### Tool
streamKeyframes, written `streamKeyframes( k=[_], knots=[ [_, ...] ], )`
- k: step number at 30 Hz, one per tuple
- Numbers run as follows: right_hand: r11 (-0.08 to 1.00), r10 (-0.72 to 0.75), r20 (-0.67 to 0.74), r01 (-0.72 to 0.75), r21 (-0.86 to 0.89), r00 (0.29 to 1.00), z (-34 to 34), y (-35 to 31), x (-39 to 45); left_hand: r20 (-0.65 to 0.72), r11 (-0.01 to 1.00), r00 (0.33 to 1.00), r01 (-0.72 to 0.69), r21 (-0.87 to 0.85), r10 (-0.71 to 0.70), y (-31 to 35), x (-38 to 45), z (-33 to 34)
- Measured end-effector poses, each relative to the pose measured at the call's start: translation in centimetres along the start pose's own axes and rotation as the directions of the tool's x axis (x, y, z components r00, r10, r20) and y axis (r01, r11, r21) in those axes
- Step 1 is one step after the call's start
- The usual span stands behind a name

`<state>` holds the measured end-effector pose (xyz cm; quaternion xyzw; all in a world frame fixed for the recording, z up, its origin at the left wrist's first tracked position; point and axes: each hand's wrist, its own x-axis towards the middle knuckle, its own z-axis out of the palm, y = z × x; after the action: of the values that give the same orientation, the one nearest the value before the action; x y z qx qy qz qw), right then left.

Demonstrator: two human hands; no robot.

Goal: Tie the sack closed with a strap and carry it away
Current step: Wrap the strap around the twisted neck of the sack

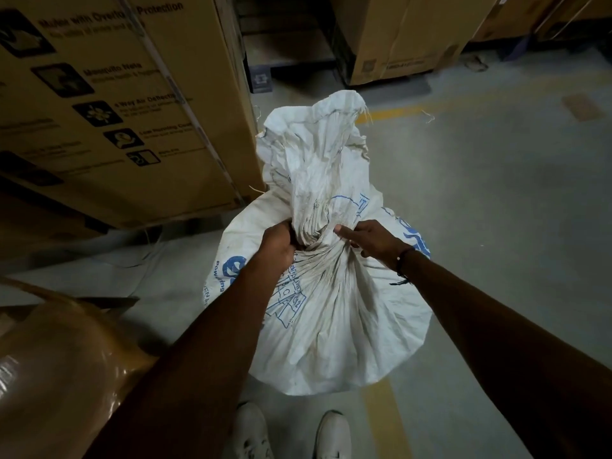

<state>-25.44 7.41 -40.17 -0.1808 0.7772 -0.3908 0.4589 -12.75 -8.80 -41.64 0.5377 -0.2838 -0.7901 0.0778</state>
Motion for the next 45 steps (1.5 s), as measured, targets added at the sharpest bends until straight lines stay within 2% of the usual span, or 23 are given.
streamKeyframes(
  k=[4, 9, 15, 20, 25, 30, 35, 37, 39, 41, 42, 43, 45],
  knots=[
    [0.998, 0.021, 0.035, -0.019, -0.064, 0.999, -0.4, 0.1, 0.5, 0.002, 0.995, 0.998, 0.066, -0.071, -0.066, 0.7, 1.2, 0.5],
    [0.998, 0.057, 0.033, -0.057, 0.005, 0.998, -0.3, 0.5, 1.0, 0.075, 0.985, 0.991, 0.119, -0.126, -0.11, 0.6, 2.5, 0.7],
    [0.991, 0.093, -0.035, -0.089, 0.101, 0.995, 0.4, 0.6, 1.2, 0.044, 0.965, 0.998, -0.04, -0.26, 0.053, -1.2, 1.6, -1.2],
    [0.99, 0.123, -0.089, -0.116, 0.081, 0.988, 0.8, 0.7, 0.9, -0.076, 0.93, 0.981, -0.192, -0.313, 0.177, -3.1, 0.5, -3.1],
    [0.99, 0.14, -0.174, -0.14, 0.015, 0.975, 1.0, 0.8, 0.8, -0.11, 0.942, 0.95, -0.305, -0.14, 0.291, -5.4, -0.8, -5.4],
    [0.985, 0.153, -0.222, -0.167, -0.042, 0.963, 1.1, 0.6, 0.9, -0.075, 0.922, 0.919, -0.387, 0.017, 0.387, -9.3, -3.3, -7.4],
    [0.98, 0.172, -0.25, -0.192, -0.056, 0.953, 1.6, 0.7, 0.9, -0.211, 0.876, 0.85, -0.465, 0.129, 0.482, -12.7, -4.4, -6.2],
    [0.982, 0.188, -0.244, -0.189, 0.018, 0.951, 1.8, 1.1, 0.7, -0.221, 0.814, 0.786, -0.531, 0.235, 0.577, -13.0, -4.8, -5.3],
    [0.979, 0.183, -0.227, -0.158, 0.127, 0.956, 2.0, 1.3, 0.3, -0.144, 0.654, 0.675, -0.605, 0.454, 0.724, -12.6, -5.1, -4.9],
    [0.968, 0.175, -0.191, -0.133, 0.213, 0.966, 1.9, 1.2, -0.6, 0.068, 0.395, 0.571, -0.643, 0.656, 0.818, -11.7, -5.3, -4.7],
    [0.959, 0.174, -0.159, -0.131, 0.251, 0.972, 1.7, 1.1, -1.0, 0.197, 0.248, 0.535, -0.647, 0.721, 0.821, -11.1, -5.3, -4.7],
    [0.949, 0.174, -0.116, -0.135, 0.286, 0.978, 1.5, 1.1, -1.4, 0.309, 0.131, 0.524, -0.644, 0.754, 0.794, -10.6, -5.2, -4.9],
    [0.92, 0.169, -0.039, -0.144, 0.365, 0.985, 1.3, 1.0, -2.1, 0.483, 0.017, 0.537, -0.68, 0.733, 0.692, -9.5, -4.8, -5.6]
  ],
)
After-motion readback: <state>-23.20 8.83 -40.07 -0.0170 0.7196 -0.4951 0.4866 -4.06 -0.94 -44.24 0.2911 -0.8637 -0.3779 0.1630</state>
